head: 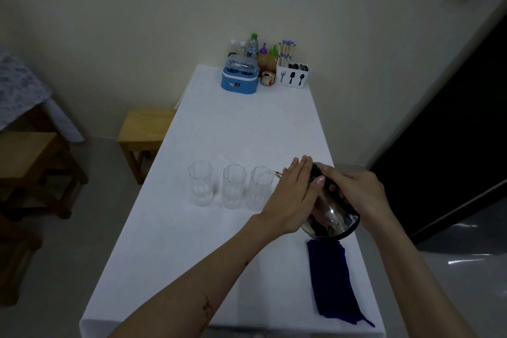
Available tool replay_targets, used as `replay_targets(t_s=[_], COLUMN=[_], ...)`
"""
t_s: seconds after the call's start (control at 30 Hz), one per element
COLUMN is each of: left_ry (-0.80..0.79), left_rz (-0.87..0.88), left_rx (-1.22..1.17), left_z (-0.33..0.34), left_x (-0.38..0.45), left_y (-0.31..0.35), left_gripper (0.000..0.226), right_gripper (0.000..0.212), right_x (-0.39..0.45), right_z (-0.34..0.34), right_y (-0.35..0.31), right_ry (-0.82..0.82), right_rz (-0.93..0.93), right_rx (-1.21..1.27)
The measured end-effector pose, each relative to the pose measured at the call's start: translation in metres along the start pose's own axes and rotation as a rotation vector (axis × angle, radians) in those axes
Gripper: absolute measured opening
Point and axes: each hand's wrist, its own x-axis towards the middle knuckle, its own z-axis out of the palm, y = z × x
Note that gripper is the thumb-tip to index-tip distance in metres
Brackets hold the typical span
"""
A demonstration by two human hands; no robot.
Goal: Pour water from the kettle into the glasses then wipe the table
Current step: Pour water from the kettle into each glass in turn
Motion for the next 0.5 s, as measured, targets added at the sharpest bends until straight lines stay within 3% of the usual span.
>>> replay_targets(t_s=[0.5], left_ry=[0.029], left_rz=[-0.012], left_rx=[-0.058], left_z=[0.002], left_x=[-0.001], left_y=[0.015], left_gripper=[0.059], right_gripper=[0.046], right_x=[-0.002], right_z=[-0.013], right_y=[-0.007], right_ry=[-0.019], right_rz=[-0.038], right_rx=[0.004])
